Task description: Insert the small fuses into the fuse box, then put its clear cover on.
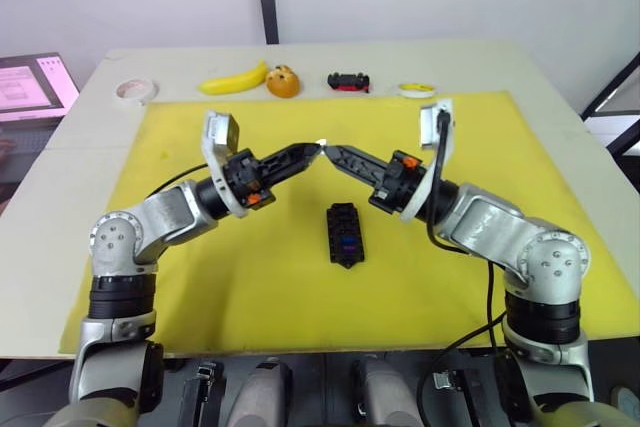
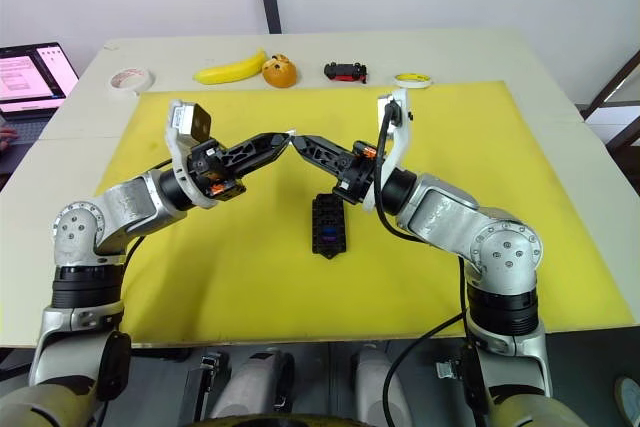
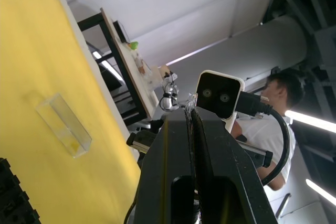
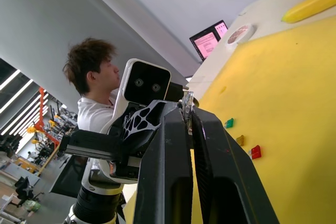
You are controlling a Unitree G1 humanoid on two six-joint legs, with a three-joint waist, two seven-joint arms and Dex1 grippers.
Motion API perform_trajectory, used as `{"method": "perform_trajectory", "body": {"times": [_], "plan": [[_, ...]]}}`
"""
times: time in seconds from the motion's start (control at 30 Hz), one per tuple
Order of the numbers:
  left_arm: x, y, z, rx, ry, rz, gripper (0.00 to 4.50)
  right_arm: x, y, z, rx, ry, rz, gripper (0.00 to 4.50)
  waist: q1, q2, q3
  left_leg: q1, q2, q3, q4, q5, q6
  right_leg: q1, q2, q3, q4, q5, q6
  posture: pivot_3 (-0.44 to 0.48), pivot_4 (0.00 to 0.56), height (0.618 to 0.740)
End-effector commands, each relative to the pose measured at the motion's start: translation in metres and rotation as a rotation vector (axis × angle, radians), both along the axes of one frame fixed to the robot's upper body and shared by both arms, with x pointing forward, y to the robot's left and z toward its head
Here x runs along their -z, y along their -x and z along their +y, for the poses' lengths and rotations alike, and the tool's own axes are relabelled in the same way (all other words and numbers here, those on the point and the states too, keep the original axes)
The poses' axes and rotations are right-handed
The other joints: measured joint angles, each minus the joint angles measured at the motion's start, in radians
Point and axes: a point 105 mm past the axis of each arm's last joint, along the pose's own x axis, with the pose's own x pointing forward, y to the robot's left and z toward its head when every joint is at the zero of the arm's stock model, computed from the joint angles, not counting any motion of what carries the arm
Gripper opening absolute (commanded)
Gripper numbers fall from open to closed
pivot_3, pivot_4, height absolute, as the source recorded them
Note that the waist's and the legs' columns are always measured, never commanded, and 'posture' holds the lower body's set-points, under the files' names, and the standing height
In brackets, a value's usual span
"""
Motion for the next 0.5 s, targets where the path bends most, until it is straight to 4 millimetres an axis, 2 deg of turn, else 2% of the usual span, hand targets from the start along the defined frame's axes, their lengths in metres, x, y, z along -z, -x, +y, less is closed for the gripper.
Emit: {"method": "perform_trajectory", "body": {"times": [0.03,0.1,0.2,0.33,0.43,0.5], "plan": [[-0.003,0.007,-0.004,0.032,0.002,-0.018,0.00,-0.012,0.010,0.005,-0.053,-0.035,-0.036,0.04,0.000,0.000,0.000,0.000,0.000,0.000,0.000,0.000,0.000,0.000,0.000,0.000,0.000,0.000,0.000,0.000,0.150,0.740],[-0.002,0.008,-0.004,0.039,-0.013,-0.025,0.00,-0.014,0.010,0.005,-0.055,-0.042,-0.033,0.04,0.000,0.000,0.000,0.000,0.000,0.000,0.000,0.000,0.000,0.000,0.000,0.000,0.000,0.000,0.000,0.000,0.150,0.740],[0.000,0.010,0.001,0.042,-0.060,-0.056,0.91,-0.018,0.014,0.002,-0.070,-0.063,-0.027,0.00,-0.001,0.000,0.000,0.000,0.000,0.000,0.000,0.000,0.000,0.000,0.000,0.000,0.000,0.000,0.000,0.000,0.150,0.740],[0.001,0.014,0.016,0.054,-0.207,-0.172,2.91,-0.021,0.019,-0.004,-0.101,-0.020,-0.046,0.00,-0.003,0.000,0.001,0.000,0.000,0.000,0.000,0.000,0.000,0.000,0.001,0.000,0.000,0.000,0.000,0.000,0.150,0.740],[0.009,0.021,0.025,0.085,-0.422,-0.334,4.47,-0.019,0.022,-0.012,-0.122,0.119,-0.104,0.00,-0.003,0.001,0.002,0.000,-0.001,0.001,-0.001,0.000,0.000,0.000,0.003,0.000,-0.001,0.000,0.000,0.000,0.150,0.740],[0.016,0.022,0.029,0.114,-0.542,-0.456,4.47,-0.014,0.022,-0.017,-0.135,0.269,-0.163,0.00,-0.002,0.004,0.004,0.000,-0.001,0.002,-0.001,0.000,0.001,0.000,0.003,0.001,-0.002,0.000,0.000,0.000,0.150,0.740]]}}
